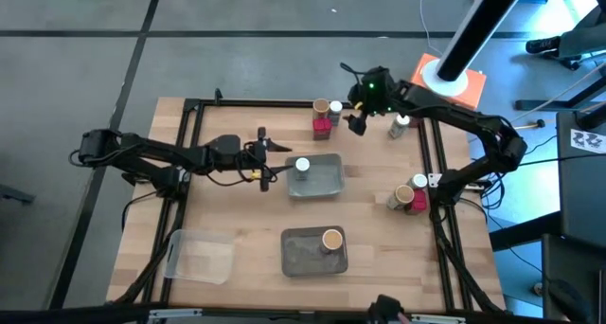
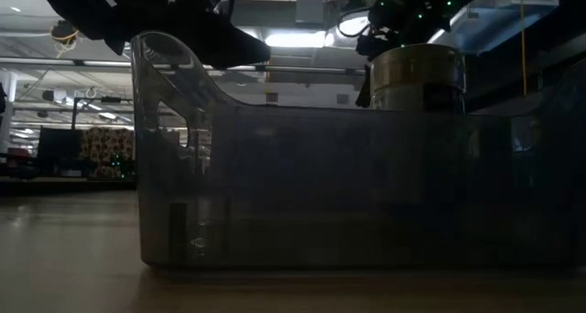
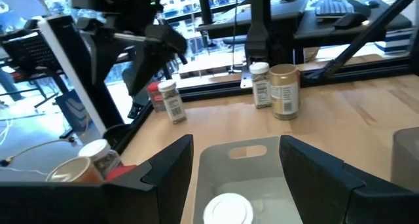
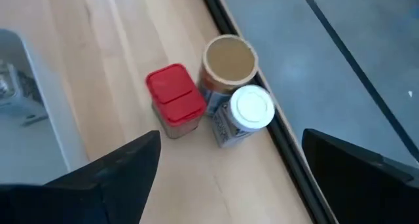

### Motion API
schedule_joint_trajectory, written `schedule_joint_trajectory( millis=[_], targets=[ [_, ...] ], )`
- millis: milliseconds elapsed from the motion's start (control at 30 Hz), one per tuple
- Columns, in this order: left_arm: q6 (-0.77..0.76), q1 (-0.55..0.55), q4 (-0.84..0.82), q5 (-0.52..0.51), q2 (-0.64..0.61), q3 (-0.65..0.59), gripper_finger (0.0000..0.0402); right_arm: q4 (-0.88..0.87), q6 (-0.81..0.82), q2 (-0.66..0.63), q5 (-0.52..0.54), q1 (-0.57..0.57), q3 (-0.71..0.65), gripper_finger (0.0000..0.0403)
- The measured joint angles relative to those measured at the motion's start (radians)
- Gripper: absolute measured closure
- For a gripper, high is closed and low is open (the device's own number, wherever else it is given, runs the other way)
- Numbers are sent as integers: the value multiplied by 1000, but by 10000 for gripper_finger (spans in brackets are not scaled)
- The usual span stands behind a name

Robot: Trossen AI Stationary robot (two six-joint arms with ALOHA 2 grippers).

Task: Sort spices by type
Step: Put the top left white seasoning bottle into the gray bin aligned with the other white seasoning bottle

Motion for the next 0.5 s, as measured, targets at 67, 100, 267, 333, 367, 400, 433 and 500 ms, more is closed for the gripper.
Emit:
schedule_joint_trajectory(
  millis=[67,100,267,333,367,400,433,500],
  targets=[
    [-1,7,-1,0,0,0,185,1,-16,0,9,1,0,34],
    [-4,9,-1,-1,0,0,185,6,-15,0,16,2,0,34],
    [-4,12,-3,-1,0,0,185,46,-29,26,24,-14,1,34],
    [5,12,-2,-1,0,0,185,68,-51,52,26,-24,1,34],
    [11,12,-2,-1,0,0,185,78,-62,67,25,-34,1,34],
    [24,12,-2,-1,0,0,185,85,-80,84,24,-44,1,34],
    [39,13,-2,0,0,0,185,98,-98,102,21,-54,1,34],
    [60,13,-1,-3,0,0,185,137,-131,139,17,-73,1,34]
  ],
)
